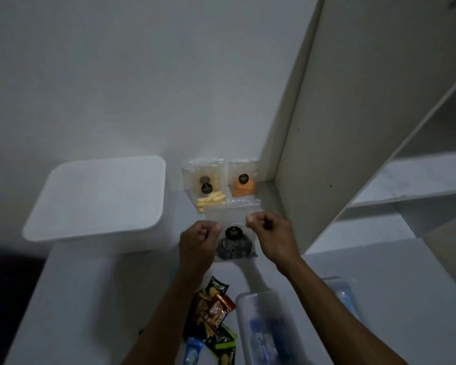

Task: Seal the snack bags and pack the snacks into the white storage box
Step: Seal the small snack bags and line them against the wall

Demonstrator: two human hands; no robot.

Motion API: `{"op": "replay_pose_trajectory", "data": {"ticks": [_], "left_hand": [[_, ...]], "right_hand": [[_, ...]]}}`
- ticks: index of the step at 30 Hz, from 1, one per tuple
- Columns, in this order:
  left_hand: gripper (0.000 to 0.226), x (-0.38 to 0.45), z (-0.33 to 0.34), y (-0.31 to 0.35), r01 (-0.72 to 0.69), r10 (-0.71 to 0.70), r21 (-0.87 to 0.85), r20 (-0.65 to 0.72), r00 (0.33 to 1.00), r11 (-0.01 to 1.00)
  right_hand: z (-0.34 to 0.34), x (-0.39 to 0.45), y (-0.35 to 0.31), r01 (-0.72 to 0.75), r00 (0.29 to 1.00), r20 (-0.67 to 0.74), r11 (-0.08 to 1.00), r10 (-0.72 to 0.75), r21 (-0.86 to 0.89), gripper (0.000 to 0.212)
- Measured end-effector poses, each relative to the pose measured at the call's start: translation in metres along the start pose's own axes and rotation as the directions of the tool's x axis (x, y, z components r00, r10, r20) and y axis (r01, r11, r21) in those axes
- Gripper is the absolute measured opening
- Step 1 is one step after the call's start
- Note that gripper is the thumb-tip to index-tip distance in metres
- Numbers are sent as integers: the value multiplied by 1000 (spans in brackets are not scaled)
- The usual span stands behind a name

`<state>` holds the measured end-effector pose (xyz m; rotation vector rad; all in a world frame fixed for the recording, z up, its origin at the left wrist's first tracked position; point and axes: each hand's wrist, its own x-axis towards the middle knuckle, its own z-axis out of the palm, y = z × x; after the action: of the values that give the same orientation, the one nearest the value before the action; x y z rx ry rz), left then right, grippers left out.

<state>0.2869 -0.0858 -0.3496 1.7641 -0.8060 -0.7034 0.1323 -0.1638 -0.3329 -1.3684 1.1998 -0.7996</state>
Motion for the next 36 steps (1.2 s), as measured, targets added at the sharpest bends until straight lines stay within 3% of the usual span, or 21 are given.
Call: {"op": "replay_pose_trajectory", "data": {"ticks": [4, 9, 15, 17, 20, 23, 25, 29, 36], "left_hand": [[9, -16, -32, 34, -95, 82, -187, -80, 993, 978], [8, -32, -64, 65, -215, 175, -233, -181, 968, 948], [6, -49, -80, 82, -221, 176, -279, -178, 968, 935], [6, -52, -84, 85, -228, 191, -244, -167, 967, 943], [6, -53, -88, 94, -236, 203, -200, -172, 964, 951], [6, -52, -90, 104, -260, 230, -174, -174, 957, 950], [6, -51, -92, 109, -281, 253, -168, -170, 953, 945], [11, -50, -96, 112, -315, 289, -173, -157, 944, 933], [16, -50, -105, 116, -356, 328, -151, -179, 927, 922]], "right_hand": [[7, -21, -31, 72, 997, 35, 997, -73, 20, 16], [11, -41, -58, 139, 989, 52, 990, -137, -27, 15], [8, -54, -89, 207, 972, 124, 978, -200, -38, 14], [6, -54, -102, 273, 958, 131, 953, -257, -131, 31], [5, -53, -129, 436, 900, 210, 814, -382, -384, 53], [10, -53, -159, 562, 827, 380, 641, -414, -524, 40], [15, -53, -173, 599, 799, 459, 583, -388, -549, 24], [26, -54, -185, 631, 774, 518, 522, -365, -574, 14], [37, -55, -187, 657, 754, 499, 485, -427, -577, 12]]}}
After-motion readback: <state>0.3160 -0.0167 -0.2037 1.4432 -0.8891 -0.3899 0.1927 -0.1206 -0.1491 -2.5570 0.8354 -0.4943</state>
